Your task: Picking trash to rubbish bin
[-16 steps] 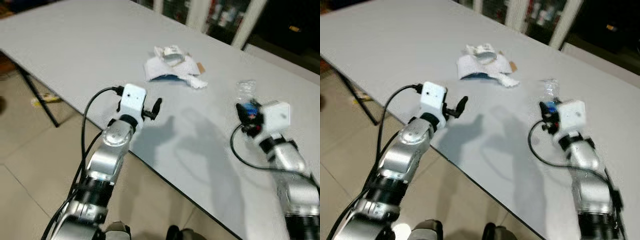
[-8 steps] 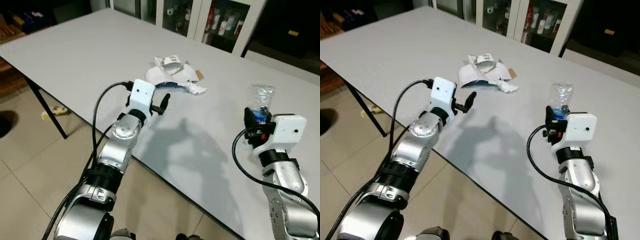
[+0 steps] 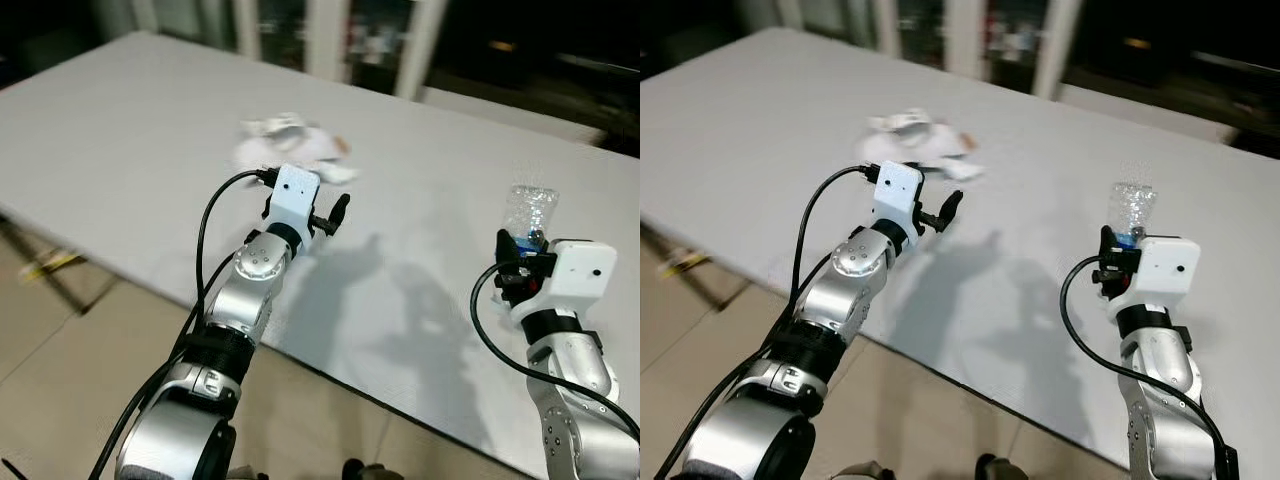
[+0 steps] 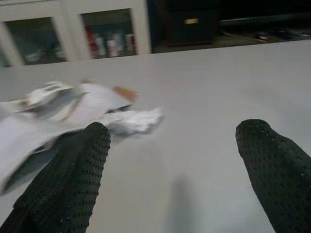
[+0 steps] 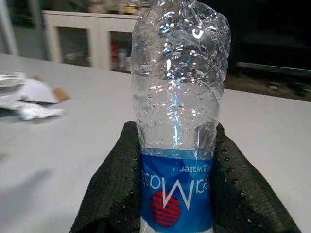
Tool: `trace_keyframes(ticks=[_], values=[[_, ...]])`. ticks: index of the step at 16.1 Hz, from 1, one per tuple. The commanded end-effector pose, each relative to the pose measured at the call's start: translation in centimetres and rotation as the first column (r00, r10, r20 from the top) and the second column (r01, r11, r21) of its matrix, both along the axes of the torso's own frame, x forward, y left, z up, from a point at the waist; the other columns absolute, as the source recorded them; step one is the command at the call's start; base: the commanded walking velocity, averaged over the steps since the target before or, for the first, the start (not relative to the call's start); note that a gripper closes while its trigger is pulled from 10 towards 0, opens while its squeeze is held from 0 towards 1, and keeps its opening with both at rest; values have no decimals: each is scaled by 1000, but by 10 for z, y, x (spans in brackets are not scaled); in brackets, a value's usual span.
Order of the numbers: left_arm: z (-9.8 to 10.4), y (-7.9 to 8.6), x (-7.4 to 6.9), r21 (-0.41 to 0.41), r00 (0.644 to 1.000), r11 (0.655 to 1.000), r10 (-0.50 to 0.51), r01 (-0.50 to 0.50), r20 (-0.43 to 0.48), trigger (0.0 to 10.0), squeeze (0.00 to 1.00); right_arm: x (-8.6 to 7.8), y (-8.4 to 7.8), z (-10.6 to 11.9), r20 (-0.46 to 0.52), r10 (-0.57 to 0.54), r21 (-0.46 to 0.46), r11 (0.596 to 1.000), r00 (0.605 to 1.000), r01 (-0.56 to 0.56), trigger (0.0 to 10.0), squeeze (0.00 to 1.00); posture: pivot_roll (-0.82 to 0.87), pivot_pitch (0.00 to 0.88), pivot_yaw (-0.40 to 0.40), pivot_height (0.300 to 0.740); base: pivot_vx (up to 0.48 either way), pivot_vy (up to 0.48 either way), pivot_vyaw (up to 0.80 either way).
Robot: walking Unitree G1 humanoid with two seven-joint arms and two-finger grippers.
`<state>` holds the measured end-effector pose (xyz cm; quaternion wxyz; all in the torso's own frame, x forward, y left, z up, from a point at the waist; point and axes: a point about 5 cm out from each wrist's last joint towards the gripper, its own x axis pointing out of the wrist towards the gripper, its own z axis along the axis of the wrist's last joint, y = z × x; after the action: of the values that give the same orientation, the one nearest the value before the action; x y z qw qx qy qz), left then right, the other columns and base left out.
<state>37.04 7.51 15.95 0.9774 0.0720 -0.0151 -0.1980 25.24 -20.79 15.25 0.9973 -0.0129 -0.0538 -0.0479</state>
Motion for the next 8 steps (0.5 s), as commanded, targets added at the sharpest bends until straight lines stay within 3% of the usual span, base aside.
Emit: trace_keyframes(ticks=[1,8], values=[[4,3,4,0,1000,1000,4,-4,5,10000,0,-3,-2,7,16,-5,-3,1000,1000,5,10000,0,116,49,-26,740,0,326,0],[2,6,8,3,1000,1000,21,-21,-12,10000,0,0,-2,8,10,-9,-8,1000,1000,9,10000,0,117,54,-29,740,0,462,0]])
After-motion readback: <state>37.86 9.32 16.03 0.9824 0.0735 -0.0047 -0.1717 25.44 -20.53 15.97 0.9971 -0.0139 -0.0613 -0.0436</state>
